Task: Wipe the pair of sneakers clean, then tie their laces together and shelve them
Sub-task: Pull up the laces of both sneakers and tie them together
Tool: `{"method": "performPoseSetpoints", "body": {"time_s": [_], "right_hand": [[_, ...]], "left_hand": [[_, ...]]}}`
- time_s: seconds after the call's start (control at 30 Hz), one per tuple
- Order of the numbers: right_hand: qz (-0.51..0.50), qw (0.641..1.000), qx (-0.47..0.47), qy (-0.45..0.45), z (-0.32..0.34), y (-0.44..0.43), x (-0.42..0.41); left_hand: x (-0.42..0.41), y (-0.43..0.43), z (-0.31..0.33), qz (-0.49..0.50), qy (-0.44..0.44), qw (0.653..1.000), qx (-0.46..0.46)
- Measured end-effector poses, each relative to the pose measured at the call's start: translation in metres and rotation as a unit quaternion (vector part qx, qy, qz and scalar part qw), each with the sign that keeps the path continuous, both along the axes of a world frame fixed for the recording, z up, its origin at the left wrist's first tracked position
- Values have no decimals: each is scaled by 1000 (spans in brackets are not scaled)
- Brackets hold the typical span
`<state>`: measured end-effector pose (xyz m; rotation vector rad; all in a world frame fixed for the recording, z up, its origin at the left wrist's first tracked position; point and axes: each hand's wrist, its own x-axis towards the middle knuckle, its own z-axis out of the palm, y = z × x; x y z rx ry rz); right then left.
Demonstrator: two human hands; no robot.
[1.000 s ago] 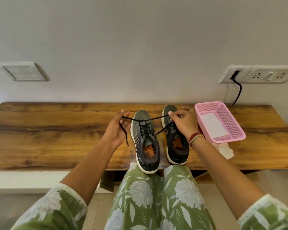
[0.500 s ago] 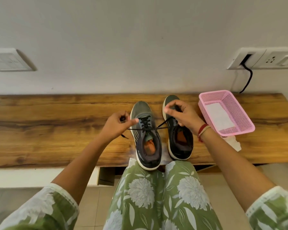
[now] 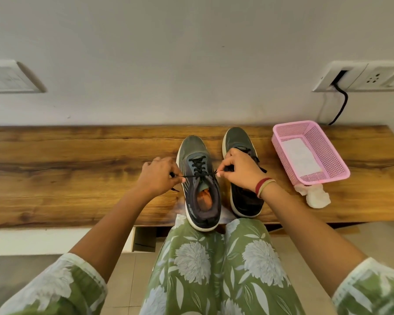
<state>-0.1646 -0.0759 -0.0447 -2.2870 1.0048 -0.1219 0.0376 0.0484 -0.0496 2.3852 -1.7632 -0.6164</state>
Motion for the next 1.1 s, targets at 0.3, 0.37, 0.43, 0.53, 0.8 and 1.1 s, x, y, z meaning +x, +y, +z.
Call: {"method": "performPoseSetpoints", "body": {"time_s": [0.3, 0.37, 0.43, 0.53, 0.8, 1.1], "right_hand": [[42, 997, 46, 36, 4, 8, 9], [26, 999, 37, 15, 2, 9, 7], [11, 999, 31, 5, 2, 9, 6], [5, 999, 43, 12, 3, 10, 6], [-51, 935, 295, -188, 9, 21, 7], [-169, 780, 403, -448, -19, 47, 29]], "left_hand": [[-17, -7, -1, 31, 152, 988, 20], [-19, -8, -3, 26, 143, 989, 6], [-18, -7, -2, 33, 122, 992, -6], [-16, -3, -2, 51, 125, 990, -37], [-20, 3, -2, 128, 431, 883, -133], [-55, -2, -21, 283, 668, 654, -214]]}}
